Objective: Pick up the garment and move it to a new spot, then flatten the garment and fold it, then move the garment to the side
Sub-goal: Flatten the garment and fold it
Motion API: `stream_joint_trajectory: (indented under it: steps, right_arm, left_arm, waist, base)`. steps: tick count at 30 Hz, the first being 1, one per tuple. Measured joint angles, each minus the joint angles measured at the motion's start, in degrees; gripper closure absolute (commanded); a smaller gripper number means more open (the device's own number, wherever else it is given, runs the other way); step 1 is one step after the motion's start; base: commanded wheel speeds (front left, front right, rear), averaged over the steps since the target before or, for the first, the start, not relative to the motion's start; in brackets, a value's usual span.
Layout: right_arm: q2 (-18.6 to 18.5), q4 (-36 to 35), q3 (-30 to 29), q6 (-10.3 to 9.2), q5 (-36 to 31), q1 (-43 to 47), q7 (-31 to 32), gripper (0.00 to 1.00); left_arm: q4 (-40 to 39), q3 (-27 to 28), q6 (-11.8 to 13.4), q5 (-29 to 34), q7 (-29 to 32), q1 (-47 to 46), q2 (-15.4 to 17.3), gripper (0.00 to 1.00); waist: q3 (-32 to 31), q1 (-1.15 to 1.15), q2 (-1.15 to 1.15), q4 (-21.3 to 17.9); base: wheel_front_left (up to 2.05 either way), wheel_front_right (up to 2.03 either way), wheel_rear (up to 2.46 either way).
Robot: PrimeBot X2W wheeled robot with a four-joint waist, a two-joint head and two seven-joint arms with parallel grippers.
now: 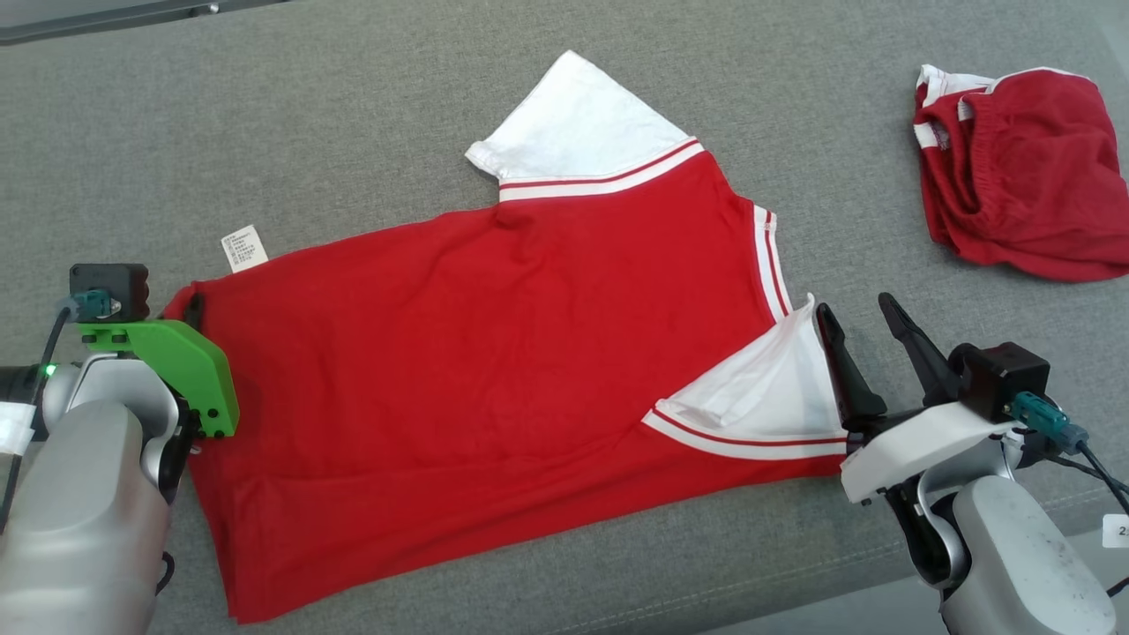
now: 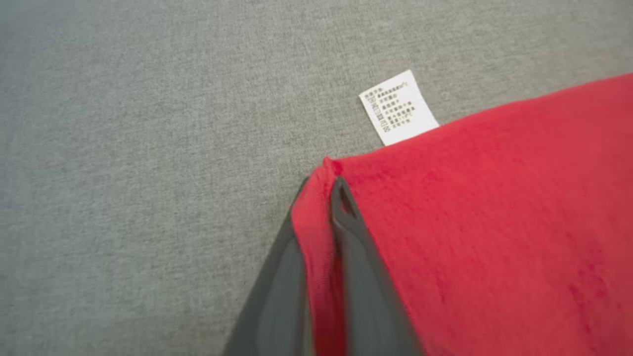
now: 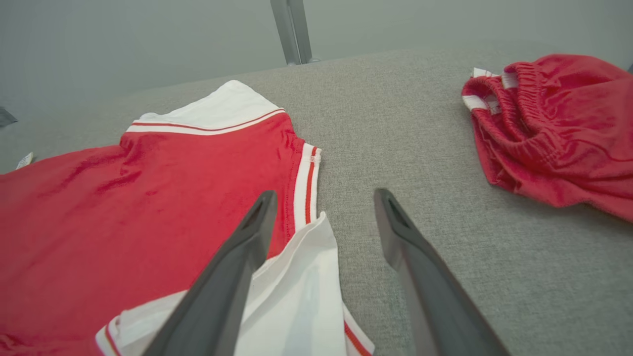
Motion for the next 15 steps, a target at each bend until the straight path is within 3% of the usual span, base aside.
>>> stream_joint_trajectory:
  steps: [1,9,15]
  right_arm:
    - [-0.01,-0.16,0.03,0.00,-0.07,-0.02,0.07,0.00]
    - [-1.00,-1.48,1.09,0.00,-1.24,-3.08,2.11,0.00]
    - [-2.85,-1.19,1.24,0.00,-4.21,-12.71,8.34,0.00]
  left_arm:
    - [0.03,-0.18,-0.02,0.00,0.11,-0.04,-0.04,1.00]
    - [-2.50,-0.38,0.03,-0.30,-4.15,-0.90,-0.21,1.00]
    - [-6.39,-0.02,1.24,-1.09,-9.46,-0.83,-2.02,1.00]
  waist:
    - [-0.10,0.00,0.00,0.13]
    - [-0.33,0.00,0.00,1.29]
    - [0.06,0.00,0.00,3.40]
  base:
    - [0.00,0.00,0.00]
    - [0.00,0.00,0.00]
    - [0.00,0.00,0.00]
